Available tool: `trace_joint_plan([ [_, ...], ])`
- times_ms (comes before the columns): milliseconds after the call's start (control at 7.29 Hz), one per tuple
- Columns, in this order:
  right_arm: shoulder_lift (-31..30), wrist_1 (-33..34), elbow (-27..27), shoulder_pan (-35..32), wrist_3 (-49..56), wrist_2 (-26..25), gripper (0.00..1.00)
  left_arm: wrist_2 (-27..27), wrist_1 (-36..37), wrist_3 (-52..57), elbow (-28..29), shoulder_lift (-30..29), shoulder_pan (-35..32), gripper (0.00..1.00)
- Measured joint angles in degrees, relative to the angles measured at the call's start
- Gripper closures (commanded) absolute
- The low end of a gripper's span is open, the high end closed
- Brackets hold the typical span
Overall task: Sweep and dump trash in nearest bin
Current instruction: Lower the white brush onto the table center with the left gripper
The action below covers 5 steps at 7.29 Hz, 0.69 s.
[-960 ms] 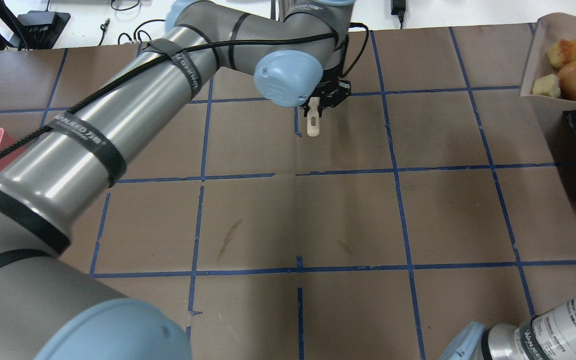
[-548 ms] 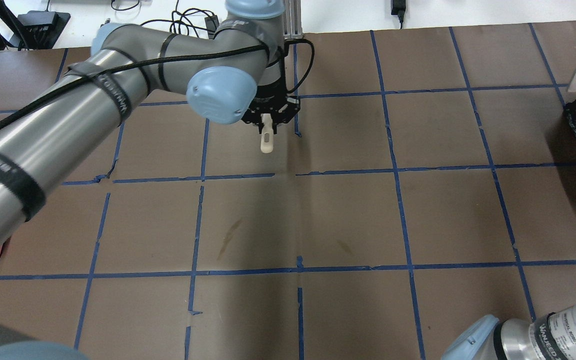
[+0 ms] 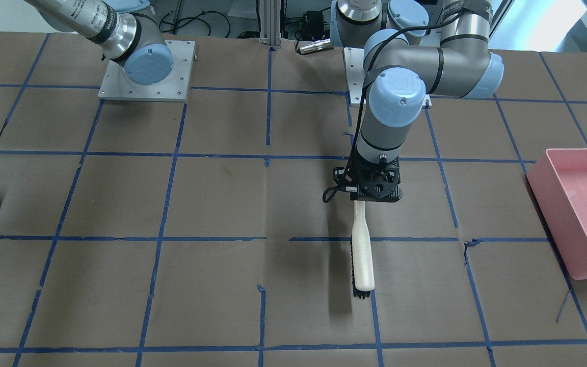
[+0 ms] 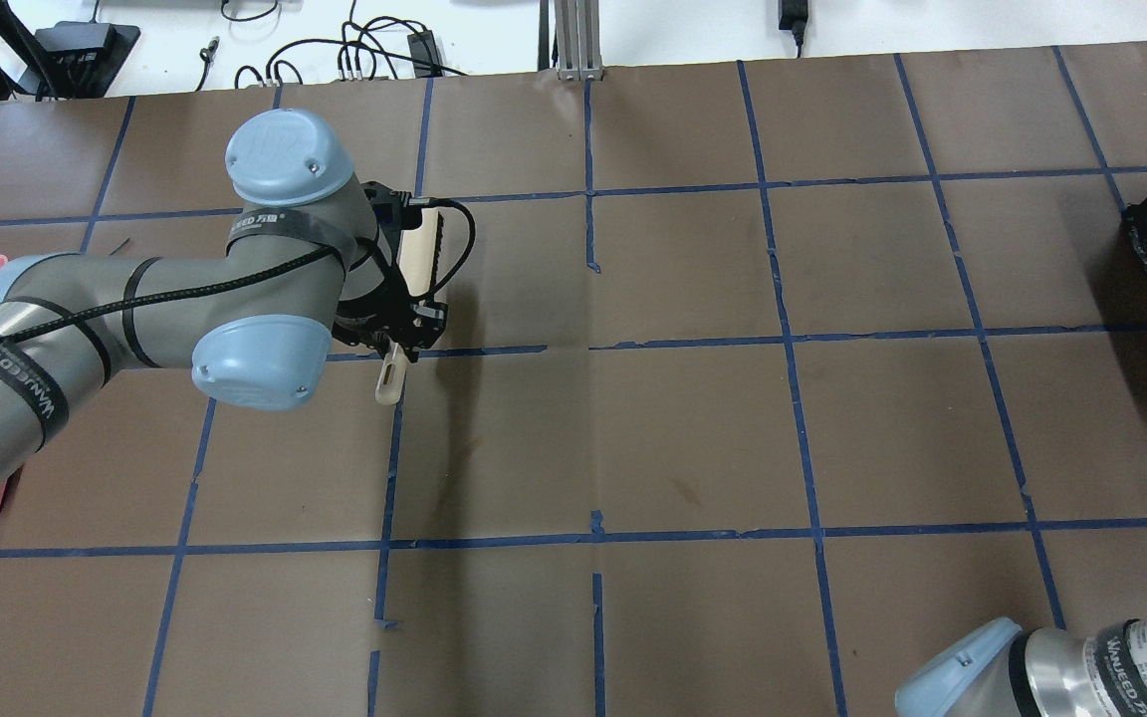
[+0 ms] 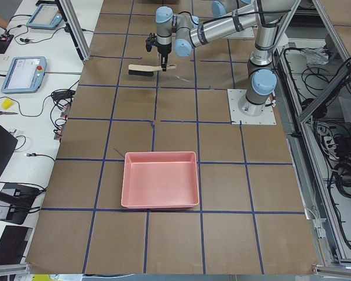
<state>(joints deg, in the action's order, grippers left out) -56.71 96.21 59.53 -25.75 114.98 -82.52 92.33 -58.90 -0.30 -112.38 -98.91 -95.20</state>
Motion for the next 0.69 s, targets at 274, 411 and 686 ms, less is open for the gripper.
trace_joint_plan([
  [274, 0.0, 5.0, 0.2, -3.1, 4.2, -8.4, 1.0, -0.5, -0.7, -0.5, -2.3, 2.0, -2.5, 0.97],
  [411, 0.1, 7.4, 0.3, -5.0, 5.0, -13.0, 1.0, -1.1, -1.2, -3.2, -2.5, 3.1, -7.0, 0.97],
  [686, 0.1, 10.7, 0.4, -8.0, 5.7, -20.7, 1.0, -3.0, -1.2, -11.9, -2.7, 2.8, -15.4, 0.97],
])
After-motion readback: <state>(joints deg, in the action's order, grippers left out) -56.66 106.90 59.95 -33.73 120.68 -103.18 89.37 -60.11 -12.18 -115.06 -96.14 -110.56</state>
